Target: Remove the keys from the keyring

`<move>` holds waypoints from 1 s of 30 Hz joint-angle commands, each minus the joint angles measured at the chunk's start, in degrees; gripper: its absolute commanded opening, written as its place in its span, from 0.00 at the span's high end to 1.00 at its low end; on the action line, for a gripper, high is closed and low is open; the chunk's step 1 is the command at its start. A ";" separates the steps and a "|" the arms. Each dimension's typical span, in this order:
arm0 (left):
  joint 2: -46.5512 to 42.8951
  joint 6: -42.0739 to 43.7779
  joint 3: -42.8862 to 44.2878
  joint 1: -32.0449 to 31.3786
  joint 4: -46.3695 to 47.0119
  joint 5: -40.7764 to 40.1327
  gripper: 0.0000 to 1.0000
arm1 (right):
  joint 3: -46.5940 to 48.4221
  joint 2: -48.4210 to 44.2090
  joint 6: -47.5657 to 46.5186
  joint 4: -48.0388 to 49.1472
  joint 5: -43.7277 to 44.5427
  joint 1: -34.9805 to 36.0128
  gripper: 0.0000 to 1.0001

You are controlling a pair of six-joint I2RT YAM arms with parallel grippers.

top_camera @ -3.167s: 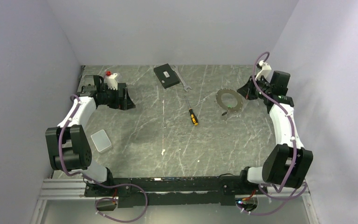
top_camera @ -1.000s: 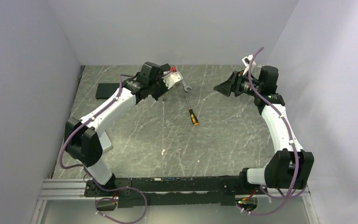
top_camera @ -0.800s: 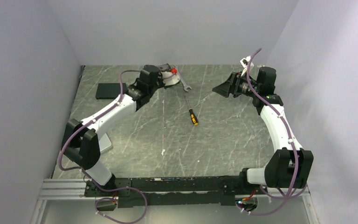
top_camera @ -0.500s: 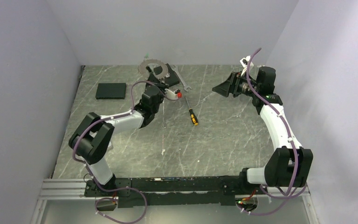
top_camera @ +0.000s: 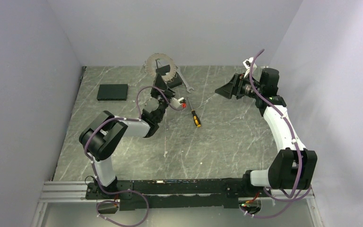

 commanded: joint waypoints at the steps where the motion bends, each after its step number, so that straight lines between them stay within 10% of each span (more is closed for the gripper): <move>1: -4.17 -3.66 2.36 -1.25 1.24 -4.30 1.00 | -0.14 -1.61 -1.14 1.51 -0.96 -0.01 0.25; 14: -14.38 -44.10 12.39 -4.23 -56.85 -11.83 1.00 | 0.90 -1.13 -4.86 -0.46 -2.33 -0.02 0.25; 19: -14.75 -69.07 27.85 -3.97 -94.28 1.81 1.00 | 1.84 0.51 -6.49 -2.12 -2.16 -0.03 0.24; 30: -15.65 -86.42 42.09 -3.88 -115.72 24.68 1.00 | -1.74 -0.31 -9.04 2.00 -4.56 -0.11 0.20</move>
